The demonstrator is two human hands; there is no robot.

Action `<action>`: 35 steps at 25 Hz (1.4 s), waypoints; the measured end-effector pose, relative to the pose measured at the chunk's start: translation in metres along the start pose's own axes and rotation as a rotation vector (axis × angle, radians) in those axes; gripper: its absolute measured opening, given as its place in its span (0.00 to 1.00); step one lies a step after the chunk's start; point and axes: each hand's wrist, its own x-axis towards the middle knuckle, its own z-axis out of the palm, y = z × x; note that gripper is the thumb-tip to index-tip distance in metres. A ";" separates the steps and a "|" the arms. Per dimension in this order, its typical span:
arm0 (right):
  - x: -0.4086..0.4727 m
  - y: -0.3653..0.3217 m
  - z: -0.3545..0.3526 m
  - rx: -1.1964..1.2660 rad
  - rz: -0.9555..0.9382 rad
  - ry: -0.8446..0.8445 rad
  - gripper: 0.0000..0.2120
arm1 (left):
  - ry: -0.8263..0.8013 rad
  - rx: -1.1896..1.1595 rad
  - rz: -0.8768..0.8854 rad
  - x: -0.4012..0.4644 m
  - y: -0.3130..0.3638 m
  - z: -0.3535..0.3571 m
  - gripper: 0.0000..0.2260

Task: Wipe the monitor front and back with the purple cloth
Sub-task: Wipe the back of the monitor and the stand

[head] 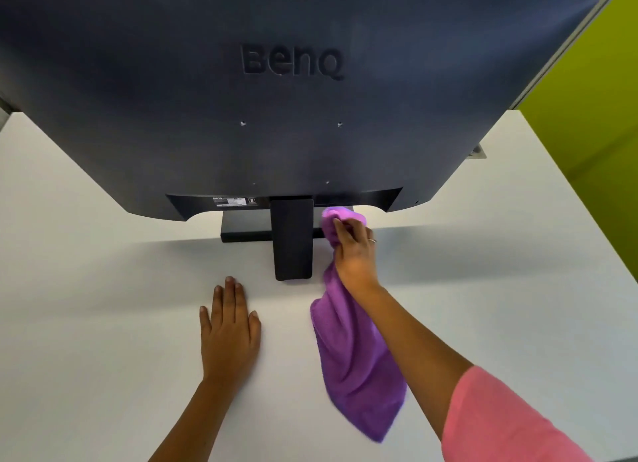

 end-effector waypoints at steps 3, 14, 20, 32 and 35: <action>0.023 -0.007 0.011 -0.149 -0.288 -0.263 0.27 | 0.014 0.022 -0.034 -0.001 0.002 0.003 0.31; 0.041 0.023 0.013 -0.213 -0.361 -0.312 0.21 | 0.085 0.050 -0.044 -0.002 0.000 0.012 0.29; 0.032 0.058 -0.009 -0.201 -0.041 -0.264 0.21 | 0.089 0.047 -0.051 -0.004 -0.001 0.014 0.30; 0.048 0.001 0.008 -0.159 -0.556 -0.369 0.20 | 0.102 0.032 -0.045 -0.002 -0.004 0.017 0.30; 0.047 0.013 0.007 -0.140 -0.489 -0.285 0.18 | 0.106 0.024 -0.042 -0.003 -0.004 0.017 0.30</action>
